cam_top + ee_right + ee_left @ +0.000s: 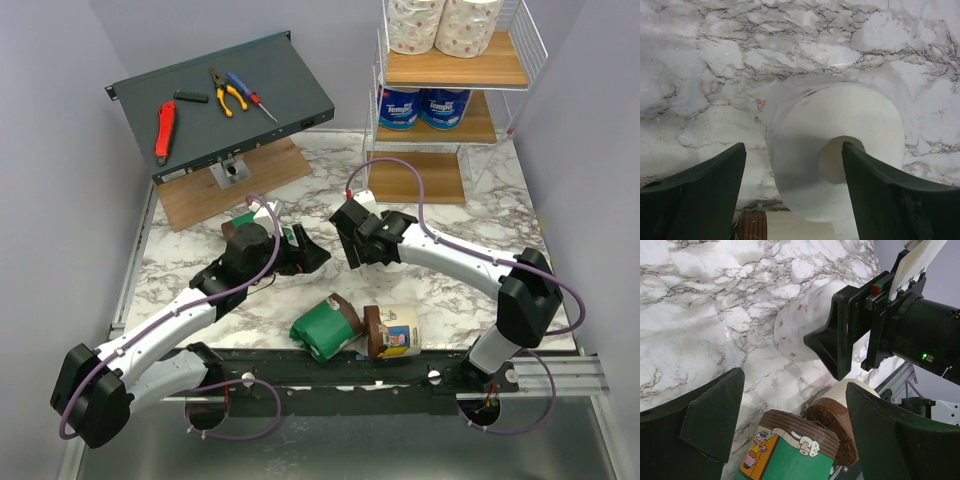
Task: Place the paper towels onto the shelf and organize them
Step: Adjust the paper towel at the center of the board.
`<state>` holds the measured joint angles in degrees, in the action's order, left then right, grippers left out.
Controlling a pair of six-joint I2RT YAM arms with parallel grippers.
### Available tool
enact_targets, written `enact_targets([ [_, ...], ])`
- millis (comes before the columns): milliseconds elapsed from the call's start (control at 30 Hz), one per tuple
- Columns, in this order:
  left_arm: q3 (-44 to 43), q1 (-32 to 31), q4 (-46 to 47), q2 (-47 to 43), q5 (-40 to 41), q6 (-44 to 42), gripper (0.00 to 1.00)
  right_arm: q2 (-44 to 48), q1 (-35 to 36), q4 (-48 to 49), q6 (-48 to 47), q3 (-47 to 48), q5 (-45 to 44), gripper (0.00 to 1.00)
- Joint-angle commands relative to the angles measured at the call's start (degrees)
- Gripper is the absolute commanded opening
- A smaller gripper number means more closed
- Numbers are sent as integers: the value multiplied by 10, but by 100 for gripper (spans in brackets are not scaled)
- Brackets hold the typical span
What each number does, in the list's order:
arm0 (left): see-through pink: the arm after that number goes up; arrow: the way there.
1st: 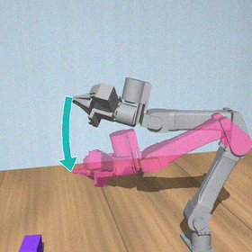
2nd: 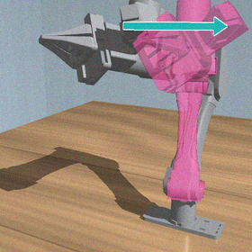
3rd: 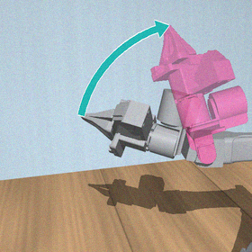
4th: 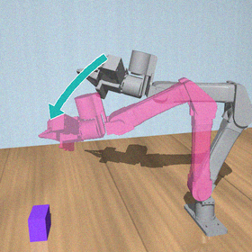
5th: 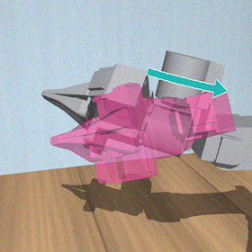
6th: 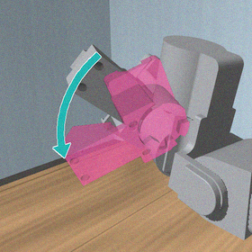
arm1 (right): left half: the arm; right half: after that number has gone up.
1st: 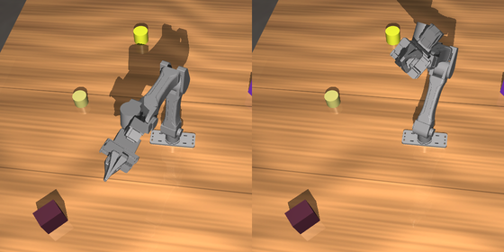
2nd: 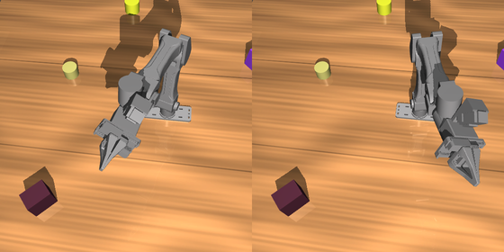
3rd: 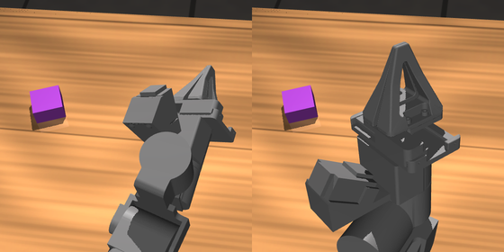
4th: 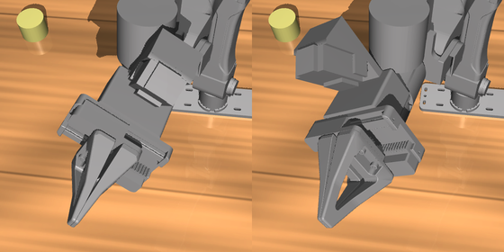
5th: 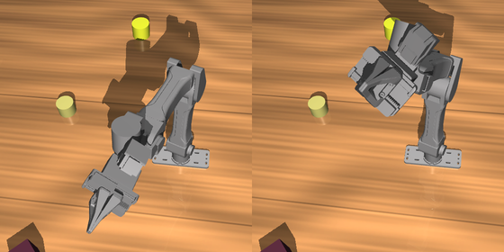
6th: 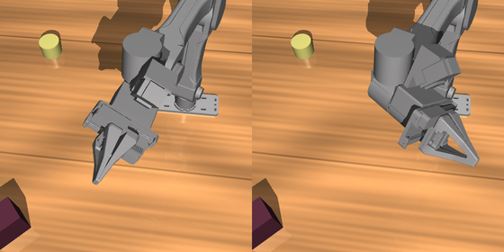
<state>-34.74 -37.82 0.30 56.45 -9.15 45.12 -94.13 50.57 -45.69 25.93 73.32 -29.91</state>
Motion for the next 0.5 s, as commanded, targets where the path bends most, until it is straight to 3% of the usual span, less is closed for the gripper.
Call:
enact_targets([
  [0, 7, 2, -2, -17, 19, 4, 85, 42, 3, 2, 22, 9, 11, 82],
  [133, 5, 3, -2, -19, 19, 5, 85, 83, 2, -6, 51, 25, -26, 100],
  [333, 5, 2, -18, -22, 20, 8, 85, 165, -39, 19, 120, -1, -66, 100],
  [467, 6, 3, -25, -28, 29, 12, 85, 246, -126, 92, 143, -69, 51, 100],
])
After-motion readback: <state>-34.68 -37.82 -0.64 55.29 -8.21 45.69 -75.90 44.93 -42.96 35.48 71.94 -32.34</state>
